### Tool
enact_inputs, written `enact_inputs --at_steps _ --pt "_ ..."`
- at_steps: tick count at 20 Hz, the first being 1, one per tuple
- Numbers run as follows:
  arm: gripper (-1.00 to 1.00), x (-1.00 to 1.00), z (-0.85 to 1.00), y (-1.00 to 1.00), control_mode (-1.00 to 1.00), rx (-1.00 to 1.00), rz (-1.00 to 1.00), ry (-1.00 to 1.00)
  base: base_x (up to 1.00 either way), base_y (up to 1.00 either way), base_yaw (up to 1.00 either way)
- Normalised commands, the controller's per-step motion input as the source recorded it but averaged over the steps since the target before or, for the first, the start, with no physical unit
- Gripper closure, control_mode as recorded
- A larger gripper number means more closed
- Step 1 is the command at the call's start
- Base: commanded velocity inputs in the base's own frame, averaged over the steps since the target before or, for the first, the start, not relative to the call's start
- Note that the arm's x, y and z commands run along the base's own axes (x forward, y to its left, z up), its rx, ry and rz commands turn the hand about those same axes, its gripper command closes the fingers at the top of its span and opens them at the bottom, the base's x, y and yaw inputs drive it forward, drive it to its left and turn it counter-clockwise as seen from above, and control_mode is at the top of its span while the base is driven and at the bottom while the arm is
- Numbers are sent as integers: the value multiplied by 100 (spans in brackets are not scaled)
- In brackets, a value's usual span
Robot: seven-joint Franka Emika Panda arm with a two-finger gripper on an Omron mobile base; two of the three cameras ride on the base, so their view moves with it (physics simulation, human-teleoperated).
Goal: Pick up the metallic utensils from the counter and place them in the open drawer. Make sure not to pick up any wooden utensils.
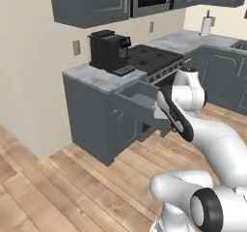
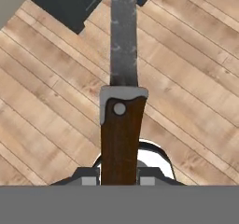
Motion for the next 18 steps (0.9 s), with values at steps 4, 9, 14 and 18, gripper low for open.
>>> enact_inputs --at_steps 4,9,14,18 --pt "100 0 0 0 100 0 0 0 49 39 -81" --pt "100 0 0 0 100 0 0 0 47 82 -70" --pt "100 0 0 0 100 0 0 0 46 100 -48" --pt "100 0 0 0 100 0 0 0 83 69 -32"
